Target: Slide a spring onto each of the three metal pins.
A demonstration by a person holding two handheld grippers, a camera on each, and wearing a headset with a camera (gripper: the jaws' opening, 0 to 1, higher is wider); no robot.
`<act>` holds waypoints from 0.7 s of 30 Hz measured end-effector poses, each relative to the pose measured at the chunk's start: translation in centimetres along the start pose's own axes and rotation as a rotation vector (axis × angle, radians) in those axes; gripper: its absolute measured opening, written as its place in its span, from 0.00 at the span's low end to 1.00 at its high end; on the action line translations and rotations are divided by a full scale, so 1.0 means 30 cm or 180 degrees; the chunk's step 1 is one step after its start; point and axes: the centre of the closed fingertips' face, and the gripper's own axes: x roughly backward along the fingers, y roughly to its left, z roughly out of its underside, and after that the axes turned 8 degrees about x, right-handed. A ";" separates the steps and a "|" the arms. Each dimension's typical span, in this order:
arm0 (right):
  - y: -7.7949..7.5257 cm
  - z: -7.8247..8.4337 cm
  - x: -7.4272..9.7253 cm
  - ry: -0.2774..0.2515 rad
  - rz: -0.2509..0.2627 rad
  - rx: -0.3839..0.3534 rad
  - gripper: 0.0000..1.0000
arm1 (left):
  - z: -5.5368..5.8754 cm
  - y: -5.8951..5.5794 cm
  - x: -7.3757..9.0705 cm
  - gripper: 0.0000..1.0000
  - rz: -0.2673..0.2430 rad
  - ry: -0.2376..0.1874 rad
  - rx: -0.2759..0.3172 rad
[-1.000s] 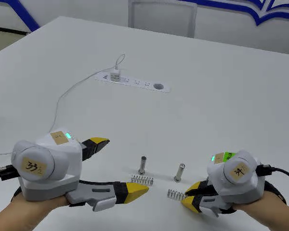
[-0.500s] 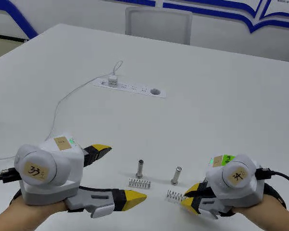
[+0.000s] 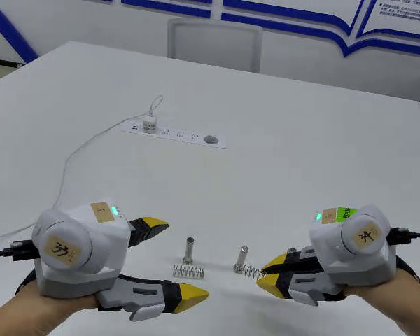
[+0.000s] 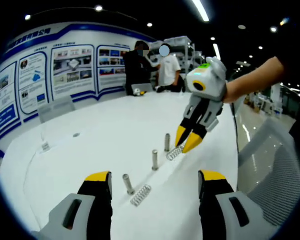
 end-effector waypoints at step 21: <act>0.072 -0.134 0.071 -0.0185 -0.0129 0.0388 0.10 | -0.037 -0.117 -0.081 0.43 0.0540 0.0134 -0.0368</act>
